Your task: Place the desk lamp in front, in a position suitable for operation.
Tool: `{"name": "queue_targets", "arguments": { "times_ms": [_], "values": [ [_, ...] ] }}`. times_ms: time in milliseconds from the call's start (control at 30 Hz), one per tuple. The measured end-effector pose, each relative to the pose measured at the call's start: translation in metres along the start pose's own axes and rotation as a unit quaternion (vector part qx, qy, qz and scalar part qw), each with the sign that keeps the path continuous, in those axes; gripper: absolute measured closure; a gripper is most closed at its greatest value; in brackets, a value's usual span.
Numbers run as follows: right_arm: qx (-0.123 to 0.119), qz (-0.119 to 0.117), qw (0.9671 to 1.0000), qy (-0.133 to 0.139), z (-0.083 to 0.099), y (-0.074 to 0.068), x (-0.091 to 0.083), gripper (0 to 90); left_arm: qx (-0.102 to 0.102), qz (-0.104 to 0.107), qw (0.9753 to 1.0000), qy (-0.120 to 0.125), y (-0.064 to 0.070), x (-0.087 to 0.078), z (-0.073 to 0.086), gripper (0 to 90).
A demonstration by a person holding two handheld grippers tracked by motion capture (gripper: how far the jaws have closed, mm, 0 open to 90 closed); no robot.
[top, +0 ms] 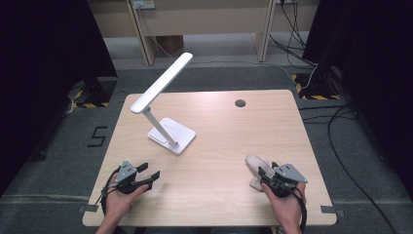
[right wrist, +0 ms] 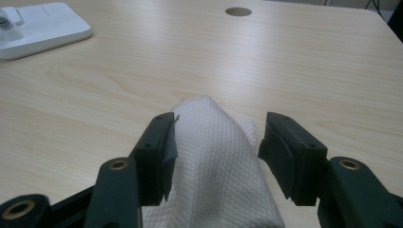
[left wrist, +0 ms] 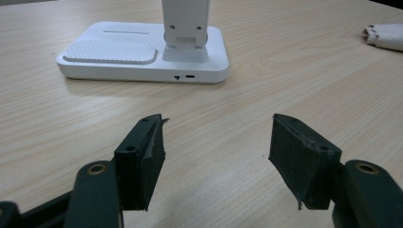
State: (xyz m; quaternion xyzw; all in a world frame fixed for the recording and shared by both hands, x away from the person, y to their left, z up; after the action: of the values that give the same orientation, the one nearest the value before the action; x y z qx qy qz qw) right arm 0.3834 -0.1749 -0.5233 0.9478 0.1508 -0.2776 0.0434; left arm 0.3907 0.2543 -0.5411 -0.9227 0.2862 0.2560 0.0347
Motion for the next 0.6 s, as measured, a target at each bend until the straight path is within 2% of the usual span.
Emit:
{"name": "queue_targets", "arguments": {
  "times_ms": [100, 167, 267, 367, 467, 500, 600],
  "values": [
    [0.004, 0.011, 0.9999, -0.008, 0.001, 0.003, 0.001, 42.6, 0.004, 0.004, 1.0000, 0.005, 0.004, 0.001, -0.005, 39.0],
    [-0.004, 0.018, 0.9998, -0.009, 0.001, 0.005, 0.000, 41.9, 0.015, 0.009, 0.9998, 0.012, 0.009, 0.002, -0.013, 40.0],
    [-0.004, 0.013, 0.9998, -0.012, 0.001, 0.004, 0.002, 42.0, 0.022, 0.010, 0.9996, 0.017, 0.012, 0.003, -0.022, 40.3],
    [-0.014, 0.012, 0.9997, -0.017, 0.001, 0.003, 0.004, 46.1, 0.022, 0.010, 0.9993, 0.027, 0.014, 0.006, -0.034, 39.6],
    [-0.010, 0.013, 0.9997, -0.015, 0.001, 0.002, 0.004, 47.9, 0.021, 0.002, 0.9991, 0.036, 0.015, 0.011, -0.051, 37.7],
    [-0.010, 0.016, 0.9997, -0.013, 0.001, 0.002, 0.004, 48.2, 0.021, 0.002, 0.9991, 0.036, 0.015, 0.011, -0.051, 36.9],
    [-0.013, 0.017, 0.9997, -0.007, 0.000, 0.003, 0.003, 48.3, 0.016, -0.016, 0.9989, 0.040, 0.013, 0.018, -0.070, 35.4]
  ]
}}
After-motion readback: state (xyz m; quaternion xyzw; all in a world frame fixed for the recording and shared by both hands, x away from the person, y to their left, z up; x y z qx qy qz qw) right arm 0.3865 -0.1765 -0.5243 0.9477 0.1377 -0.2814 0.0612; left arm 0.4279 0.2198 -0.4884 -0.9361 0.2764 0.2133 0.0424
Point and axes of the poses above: each handheld gripper's, and its own axes: x roughly forward along the jaws, z roughly out of its underside, y roughly to its right, the point moved 7 cm from there along x, roughly forward along the jaws, and after that the axes turned 4 degrees about -y, right-handed, at the moved point
